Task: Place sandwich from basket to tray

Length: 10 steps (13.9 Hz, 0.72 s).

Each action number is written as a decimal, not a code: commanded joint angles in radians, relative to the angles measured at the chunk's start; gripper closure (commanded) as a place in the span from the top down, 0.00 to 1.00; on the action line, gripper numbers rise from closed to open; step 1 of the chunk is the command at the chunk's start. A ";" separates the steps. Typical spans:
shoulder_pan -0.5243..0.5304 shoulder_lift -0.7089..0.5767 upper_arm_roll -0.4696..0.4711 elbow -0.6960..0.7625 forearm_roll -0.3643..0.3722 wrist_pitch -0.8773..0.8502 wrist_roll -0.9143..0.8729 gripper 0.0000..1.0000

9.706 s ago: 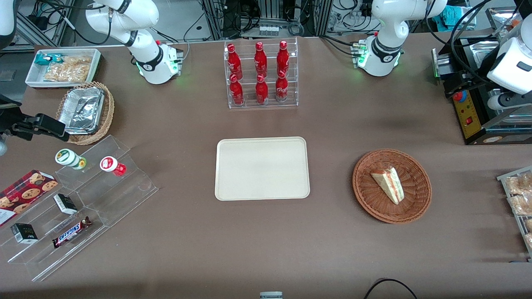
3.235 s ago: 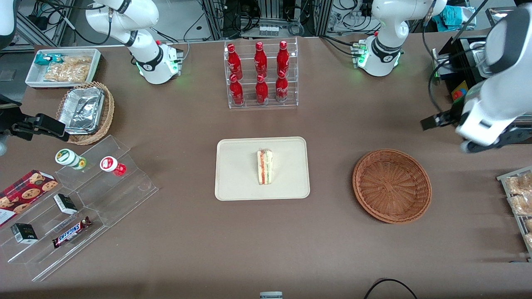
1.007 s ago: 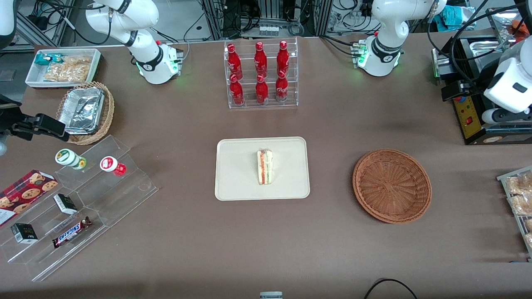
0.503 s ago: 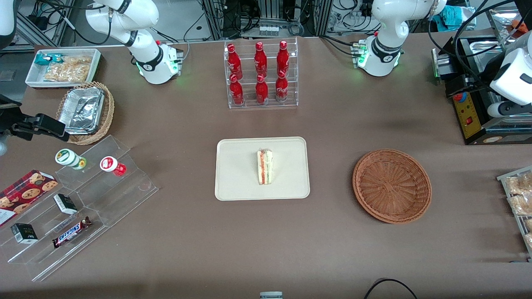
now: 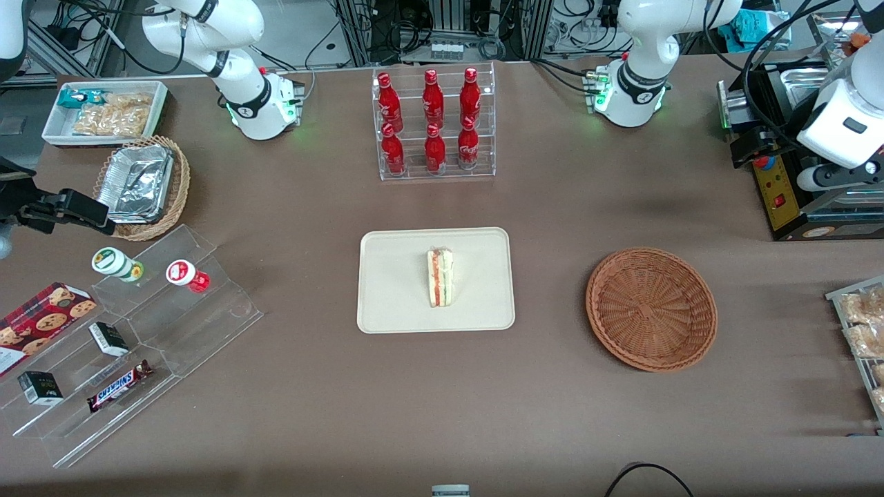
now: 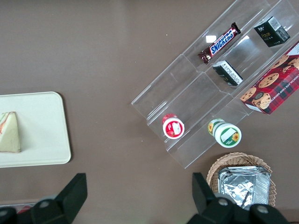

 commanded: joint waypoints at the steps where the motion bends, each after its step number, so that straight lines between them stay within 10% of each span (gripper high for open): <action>1: 0.009 0.000 -0.002 0.012 0.014 -0.014 0.026 1.00; 10: 0.009 0.008 -0.003 0.036 0.023 -0.041 0.058 1.00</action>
